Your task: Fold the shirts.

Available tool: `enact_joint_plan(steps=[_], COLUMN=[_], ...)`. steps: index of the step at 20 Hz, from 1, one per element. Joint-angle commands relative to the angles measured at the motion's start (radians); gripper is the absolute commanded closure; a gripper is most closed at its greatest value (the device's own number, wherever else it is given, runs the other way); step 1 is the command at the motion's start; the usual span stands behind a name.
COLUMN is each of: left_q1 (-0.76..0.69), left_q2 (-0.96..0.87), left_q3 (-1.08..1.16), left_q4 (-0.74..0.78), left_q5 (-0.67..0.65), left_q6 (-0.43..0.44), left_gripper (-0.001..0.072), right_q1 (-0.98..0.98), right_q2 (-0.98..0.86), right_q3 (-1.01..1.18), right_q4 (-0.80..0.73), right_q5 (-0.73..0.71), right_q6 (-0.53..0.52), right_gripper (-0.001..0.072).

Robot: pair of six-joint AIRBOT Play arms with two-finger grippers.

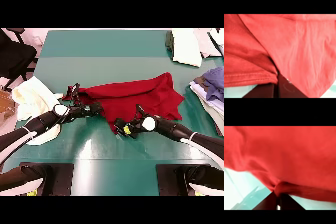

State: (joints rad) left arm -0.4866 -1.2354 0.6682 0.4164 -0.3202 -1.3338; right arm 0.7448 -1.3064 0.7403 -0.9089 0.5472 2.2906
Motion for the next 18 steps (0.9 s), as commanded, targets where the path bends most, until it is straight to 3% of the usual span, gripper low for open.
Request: enact_joint_plan(steps=[1, 6, 8, 10, 12, 18], left_q1=[0.005, 0.163, 0.242, 0.275, 0.274, 0.274], left_q2=[0.008, 0.118, 0.178, 0.211, 0.222, 0.222], left_q3=[0.001, 0.009, 0.056, 0.161, 0.321, 0.867], left_q4=[0.008, 0.153, 0.316, 0.588, 0.841, 1.209], left_q5=[-0.007, -0.133, -0.225, -0.348, -0.484, -0.662], left_q6=[0.001, -0.003, -0.058, -0.164, -0.214, -0.150], left_gripper=[0.0683, 0.0684, 0.0685, 0.0686, 0.0686, 0.0685], right_q1=[-0.034, -0.341, -0.514, -0.684, -0.821, -1.000], right_q2=[0.121, 0.513, 0.643, 0.712, 0.729, 0.590], right_q3=[0.013, 0.021, 0.078, 0.182, 0.309, 0.703], right_q4=[-0.101, -0.259, -0.322, -0.320, -0.311, -0.147], right_q5=[-0.014, -0.041, -0.016, 0.068, 0.163, 0.293], right_q6=[-0.005, 0.013, -0.003, -0.107, -0.215, -0.527], right_gripper=[0.0698, 0.0698, 0.0699, 0.0699, 0.0699, 0.0698])
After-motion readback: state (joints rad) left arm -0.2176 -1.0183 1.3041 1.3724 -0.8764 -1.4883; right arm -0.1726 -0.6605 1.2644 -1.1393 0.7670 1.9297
